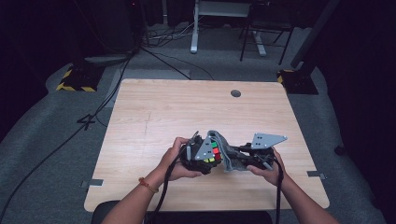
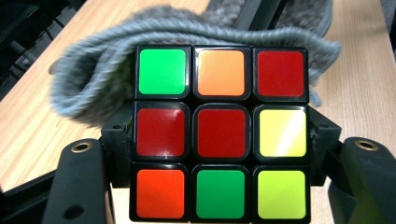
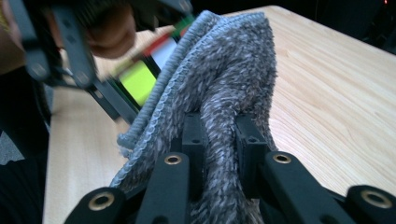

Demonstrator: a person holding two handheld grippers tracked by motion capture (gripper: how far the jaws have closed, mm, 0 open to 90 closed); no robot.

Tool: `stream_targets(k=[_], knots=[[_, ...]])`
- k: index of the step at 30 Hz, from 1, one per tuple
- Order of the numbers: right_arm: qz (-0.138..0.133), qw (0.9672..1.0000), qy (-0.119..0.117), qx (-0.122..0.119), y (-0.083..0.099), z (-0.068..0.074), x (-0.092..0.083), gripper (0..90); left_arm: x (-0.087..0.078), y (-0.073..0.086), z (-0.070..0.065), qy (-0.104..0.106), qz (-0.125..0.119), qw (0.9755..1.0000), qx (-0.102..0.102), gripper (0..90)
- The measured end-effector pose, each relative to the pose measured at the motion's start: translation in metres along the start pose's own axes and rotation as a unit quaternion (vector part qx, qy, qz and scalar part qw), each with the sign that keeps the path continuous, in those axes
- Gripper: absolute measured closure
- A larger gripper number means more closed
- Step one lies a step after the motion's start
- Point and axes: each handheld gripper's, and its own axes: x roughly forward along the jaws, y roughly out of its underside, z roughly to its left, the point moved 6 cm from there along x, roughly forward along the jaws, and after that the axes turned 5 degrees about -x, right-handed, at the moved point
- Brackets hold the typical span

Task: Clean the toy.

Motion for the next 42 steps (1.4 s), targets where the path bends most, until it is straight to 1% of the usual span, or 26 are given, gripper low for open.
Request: stream_targets(k=[2,4,6,7,9,11,13,14,16,20,21,22,24,26,28,32,33,36,38,40,42], knots=[[-0.001,1.0000,0.003,-0.005,-0.003,0.003,-0.001,78.2,0.002,0.001,0.000,0.002,0.001,1.0000,-0.002,33.2],[-0.007,1.0000,-0.002,-0.003,-0.005,0.004,-0.002,78.2,0.006,0.001,-0.001,0.004,0.004,1.0000,-0.007,33.2],[-0.010,0.9999,-0.001,-0.007,-0.006,0.006,-0.003,78.1,0.010,0.002,-0.003,0.005,0.011,0.9999,-0.003,33.1],[-0.010,0.9999,0.000,-0.010,-0.007,0.007,-0.003,78.1,0.011,0.003,-0.003,0.004,0.012,0.9999,0.000,33.2],[-0.006,0.9998,0.005,-0.018,-0.007,0.008,-0.003,78.0,0.011,0.003,-0.002,0.006,0.014,0.9999,-0.002,33.2],[-0.005,0.9998,0.007,-0.017,-0.006,0.006,-0.002,77.9,0.010,0.003,-0.001,0.003,0.012,0.9999,-0.004,33.2],[0.005,0.9998,0.012,-0.018,-0.002,0.002,0.001,77.9,0.008,0.003,0.000,0.004,0.009,0.9999,-0.005,33.2],[0.015,0.9996,0.015,-0.016,0.001,-0.001,0.003,77.9,0.007,0.003,0.001,0.003,0.008,1.0000,-0.005,33.2],[0.022,0.9997,0.012,-0.002,0.008,-0.006,0.006,77.7,0.005,0.003,0.002,0.004,0.005,0.9999,-0.009,33.2],[0.028,0.9994,0.005,0.020,0.018,-0.014,0.010,77.6,-0.001,0.001,0.005,0.003,-0.009,0.9998,-0.016,33.2],[0.026,0.9994,0.001,0.025,0.018,-0.014,0.010,77.6,-0.003,0.001,0.006,0.001,-0.011,0.9998,-0.017,33.2],[0.022,0.9994,0.000,0.025,0.017,-0.014,0.009,77.6,-0.004,0.001,0.006,0.000,-0.012,0.9998,-0.016,33.2],[0.022,0.9996,0.002,0.018,0.015,-0.012,0.008,77.6,-0.006,0.001,0.007,-0.001,-0.016,0.9997,-0.019,33.2],[0.014,0.9998,-0.003,0.013,0.012,-0.008,0.007,77.5,-0.006,0.002,0.009,-0.006,-0.012,0.9998,-0.015,33.2],[-0.005,0.9996,-0.026,0.009,0.007,-0.001,0.004,77.4,-0.004,0.005,0.009,-0.005,-0.008,0.9997,-0.021,33.2],[-0.006,0.9996,-0.027,-0.006,0.001,0.006,0.004,77.5,0.001,0.007,0.006,0.002,-0.003,0.9998,-0.021,33.1],[-0.003,0.9997,-0.024,-0.010,0.001,0.007,0.003,77.5,0.002,0.007,0.006,0.005,-0.001,0.9998,-0.019,33.1],[-0.008,0.9996,-0.022,-0.014,-0.002,0.010,0.003,77.5,0.005,0.007,0.006,0.013,0.000,0.9995,-0.028,32.7],[-0.008,0.9994,-0.021,-0.025,-0.006,0.014,0.002,77.5,0.009,0.008,0.003,0.014,0.009,0.9996,-0.021,32.6],[-0.004,0.9993,-0.022,-0.031,-0.008,0.018,0.002,77.5,0.014,0.008,-0.001,0.011,0.022,0.9996,-0.011,32.4],[-0.006,0.9989,-0.030,-0.034,-0.009,0.022,0.004,77.5,0.018,0.007,-0.007,0.011,0.032,0.9994,0.001,32.7]])
